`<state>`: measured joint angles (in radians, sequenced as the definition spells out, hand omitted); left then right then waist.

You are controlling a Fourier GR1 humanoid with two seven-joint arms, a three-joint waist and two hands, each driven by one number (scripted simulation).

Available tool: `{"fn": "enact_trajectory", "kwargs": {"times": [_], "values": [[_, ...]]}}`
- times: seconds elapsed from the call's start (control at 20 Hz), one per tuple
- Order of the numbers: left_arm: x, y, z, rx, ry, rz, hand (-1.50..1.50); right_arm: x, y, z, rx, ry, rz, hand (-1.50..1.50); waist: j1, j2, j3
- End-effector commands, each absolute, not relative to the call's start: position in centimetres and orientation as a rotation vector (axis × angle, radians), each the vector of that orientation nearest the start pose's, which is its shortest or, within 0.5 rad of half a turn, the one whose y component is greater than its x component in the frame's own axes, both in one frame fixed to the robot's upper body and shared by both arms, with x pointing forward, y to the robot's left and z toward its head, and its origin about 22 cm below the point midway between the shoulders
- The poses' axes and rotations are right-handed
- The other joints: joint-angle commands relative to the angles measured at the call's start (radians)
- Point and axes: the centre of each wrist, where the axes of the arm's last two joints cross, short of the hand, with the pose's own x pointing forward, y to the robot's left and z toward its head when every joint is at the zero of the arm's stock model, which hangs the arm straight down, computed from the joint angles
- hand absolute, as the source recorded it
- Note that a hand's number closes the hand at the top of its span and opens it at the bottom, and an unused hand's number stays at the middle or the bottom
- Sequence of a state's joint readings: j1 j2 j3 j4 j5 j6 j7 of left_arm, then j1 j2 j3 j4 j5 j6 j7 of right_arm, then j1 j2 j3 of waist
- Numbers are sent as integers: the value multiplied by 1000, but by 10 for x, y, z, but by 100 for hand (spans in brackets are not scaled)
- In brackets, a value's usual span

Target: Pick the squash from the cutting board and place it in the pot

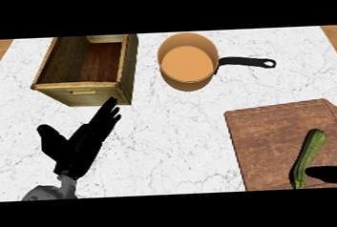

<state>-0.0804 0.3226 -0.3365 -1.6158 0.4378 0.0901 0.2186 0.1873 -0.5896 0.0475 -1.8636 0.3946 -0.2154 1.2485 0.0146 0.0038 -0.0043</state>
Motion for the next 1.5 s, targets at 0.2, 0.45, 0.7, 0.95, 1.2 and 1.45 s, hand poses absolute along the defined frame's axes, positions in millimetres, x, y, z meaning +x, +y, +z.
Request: {"fn": "enact_trajectory", "kwargs": {"times": [0.2, 0.45, 0.7, 0.95, 1.2, 1.45], "values": [[232, 215, 28, -284, -1295, -173, 0, 207, -307, 58, -944, -259, -49, -150, 10, -3, 2], [238, 218, 19, -272, -1315, -177, 0, 209, -302, 56, -931, -254, -59, -150, -3, -2, 2], [248, 223, 13, -266, -1325, -149, 0, 211, -307, 60, -920, -237, -45, -150, -16, -2, 2], [237, 210, 10, -268, -1314, -137, 0, 207, -293, 54, -915, -232, -46, -150, -15, -4, 3], [231, 227, 24, -270, -1326, -143, 0, 210, -295, 33, -914, -222, -50, -150, -7, -4, 4], [235, 232, 26, -269, -1335, -160, 0, 225, -285, 43, -881, -395, -12, 150, -12, -4, 4]]}}
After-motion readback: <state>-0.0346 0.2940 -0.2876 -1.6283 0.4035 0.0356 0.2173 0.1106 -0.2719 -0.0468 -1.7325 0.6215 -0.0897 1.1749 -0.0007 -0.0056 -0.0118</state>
